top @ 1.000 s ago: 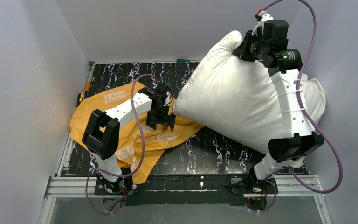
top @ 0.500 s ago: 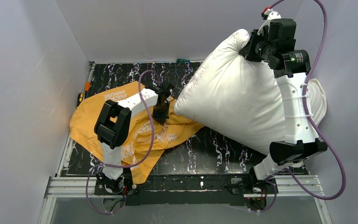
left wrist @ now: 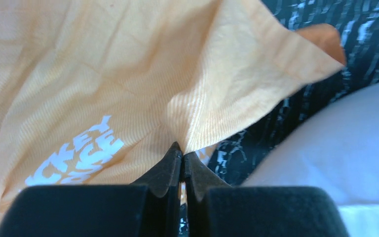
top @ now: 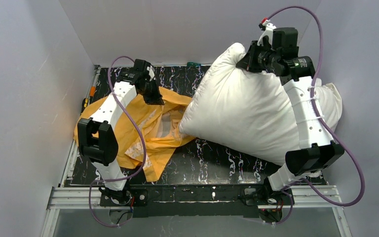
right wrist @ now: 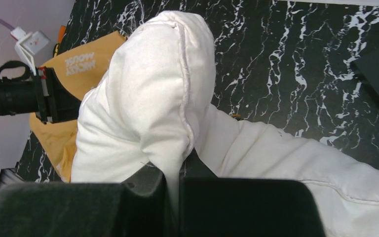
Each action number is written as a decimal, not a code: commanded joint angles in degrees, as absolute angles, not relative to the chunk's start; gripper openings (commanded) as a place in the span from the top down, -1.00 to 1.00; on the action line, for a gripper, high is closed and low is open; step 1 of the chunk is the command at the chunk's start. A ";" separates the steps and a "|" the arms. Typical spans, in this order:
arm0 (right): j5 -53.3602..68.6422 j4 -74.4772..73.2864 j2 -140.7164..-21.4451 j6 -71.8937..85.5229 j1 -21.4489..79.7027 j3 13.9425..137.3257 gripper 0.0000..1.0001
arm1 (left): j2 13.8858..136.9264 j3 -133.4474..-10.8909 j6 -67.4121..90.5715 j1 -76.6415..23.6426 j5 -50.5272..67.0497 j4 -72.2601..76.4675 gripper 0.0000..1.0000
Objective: Put the pillow into the pillowcase
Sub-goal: Stuff the pillow into the pillowcase.
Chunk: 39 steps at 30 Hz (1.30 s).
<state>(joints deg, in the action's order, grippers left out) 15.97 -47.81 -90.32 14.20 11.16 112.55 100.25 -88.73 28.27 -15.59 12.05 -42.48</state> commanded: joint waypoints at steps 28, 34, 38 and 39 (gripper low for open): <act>-3.52 -18.10 -100.94 28.13 23.31 123.86 0.97 | 91.52 -99.15 45.45 -13.80 33.41 -38.41 1.00; 0.41 -16.36 -103.88 33.47 21.23 130.51 0.97 | 91.28 -98.73 49.69 -13.77 33.84 -34.46 1.00; 6.67 -15.77 -104.74 37.35 20.75 130.74 0.97 | 92.38 -98.47 52.58 -13.87 33.68 -31.22 1.00; 8.71 -15.86 -104.84 38.07 20.74 130.18 0.97 | 92.85 -98.68 53.36 -13.86 33.99 -30.48 1.00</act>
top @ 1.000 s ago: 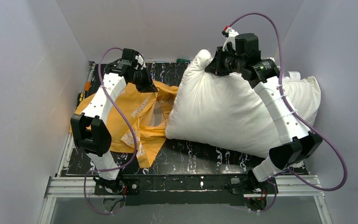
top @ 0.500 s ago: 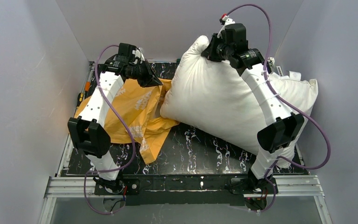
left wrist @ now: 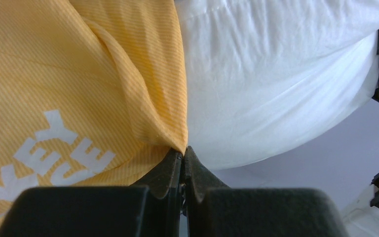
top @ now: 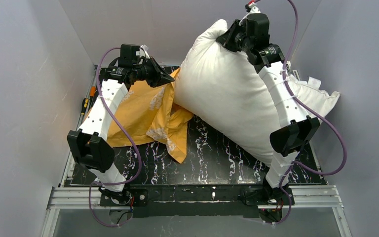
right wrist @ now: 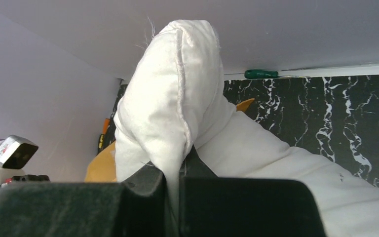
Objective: Put the pillow into the pillowcase
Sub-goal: Stuff the pillow into the pillowcase.
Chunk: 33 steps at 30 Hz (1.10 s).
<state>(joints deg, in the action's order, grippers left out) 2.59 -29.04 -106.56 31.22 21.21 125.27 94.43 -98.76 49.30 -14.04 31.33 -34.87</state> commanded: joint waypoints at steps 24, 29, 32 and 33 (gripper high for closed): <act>52.26 -36.27 -107.56 37.46 27.10 114.00 0.97 | 88.29 -90.70 57.43 -11.07 33.01 -26.00 0.95; 47.46 -53.05 -108.47 22.78 27.15 114.56 0.97 | 83.50 -84.73 50.09 -9.87 30.62 -34.28 0.60; 45.83 -57.02 -107.60 17.91 27.22 112.99 0.97 | 83.20 -87.48 43.86 -9.03 24.90 -41.92 -0.01; 45.91 -57.12 -107.13 17.25 27.20 111.72 0.97 | 83.69 -88.73 41.94 -8.93 23.36 -43.69 -0.15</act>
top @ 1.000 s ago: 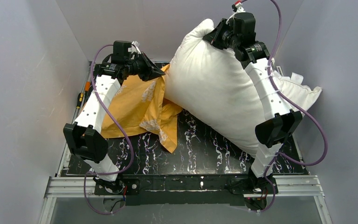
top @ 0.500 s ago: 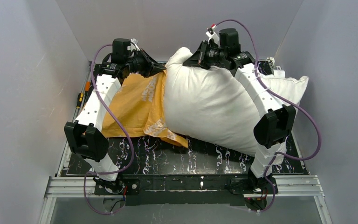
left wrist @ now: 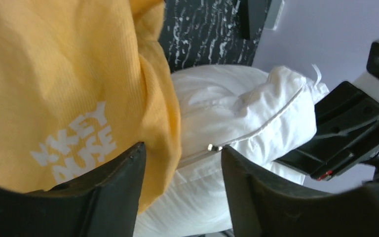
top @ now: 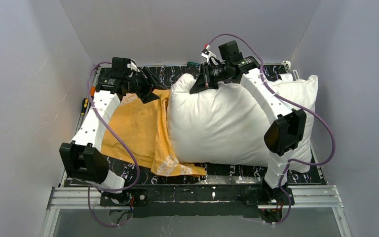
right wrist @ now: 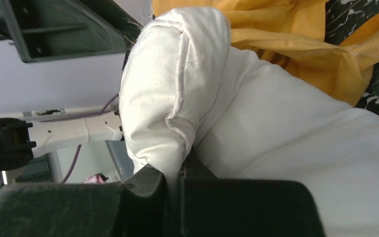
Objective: Put the pillow into the pillowcase
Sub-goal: Stuff the pillow into the pillowcase.
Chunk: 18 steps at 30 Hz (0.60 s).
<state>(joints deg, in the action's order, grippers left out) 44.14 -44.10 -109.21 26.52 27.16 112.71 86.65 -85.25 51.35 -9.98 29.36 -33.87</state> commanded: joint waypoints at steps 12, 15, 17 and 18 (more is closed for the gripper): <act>44.50 -53.61 -104.46 18.09 27.33 106.70 0.97 | 100.69 -95.42 34.96 -9.61 34.23 -51.40 -0.39; 42.28 -53.07 -103.67 18.18 27.33 106.69 0.97 | 101.51 -93.67 31.65 -11.77 36.19 -53.82 -0.44; 40.00 -52.39 -102.74 18.68 27.33 106.16 0.97 | 100.71 -90.68 31.30 -12.85 37.95 -53.18 -0.47; 38.83 -52.00 -102.26 18.89 27.26 105.70 0.97 | 100.16 -89.35 31.14 -13.37 39.05 -52.28 -0.49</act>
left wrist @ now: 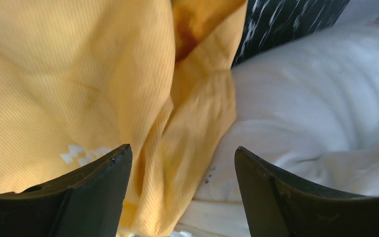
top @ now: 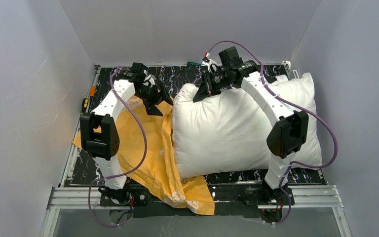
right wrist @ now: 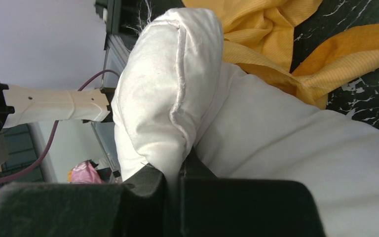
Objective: Put the pillow into the pillowcase
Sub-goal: Stuff the pillow into the pillowcase.
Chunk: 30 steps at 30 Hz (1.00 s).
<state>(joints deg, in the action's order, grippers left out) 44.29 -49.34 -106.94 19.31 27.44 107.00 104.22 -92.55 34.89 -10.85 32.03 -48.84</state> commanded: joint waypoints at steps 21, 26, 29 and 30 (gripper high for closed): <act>22.20 -42.92 -97.73 24.32 20.37 112.66 0.97 | 102.72 -104.95 42.20 -13.07 41.85 -44.63 1.00; 19.10 -31.10 -97.61 30.80 17.74 116.20 0.97 | 98.87 -102.26 49.43 -12.31 43.36 -37.90 1.00; 20.76 -29.49 -101.64 32.67 17.67 123.26 0.97 | 95.95 -96.79 53.86 -12.31 44.06 -31.77 1.00; 21.81 -29.94 -103.51 32.89 17.71 126.33 0.97 | 95.10 -94.76 54.52 -12.31 43.81 -30.78 1.00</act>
<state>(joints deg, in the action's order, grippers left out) 21.30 -40.60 -102.26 27.33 17.19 113.58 101.34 -100.14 48.07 -12.05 40.80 -37.17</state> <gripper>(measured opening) 0.090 0.011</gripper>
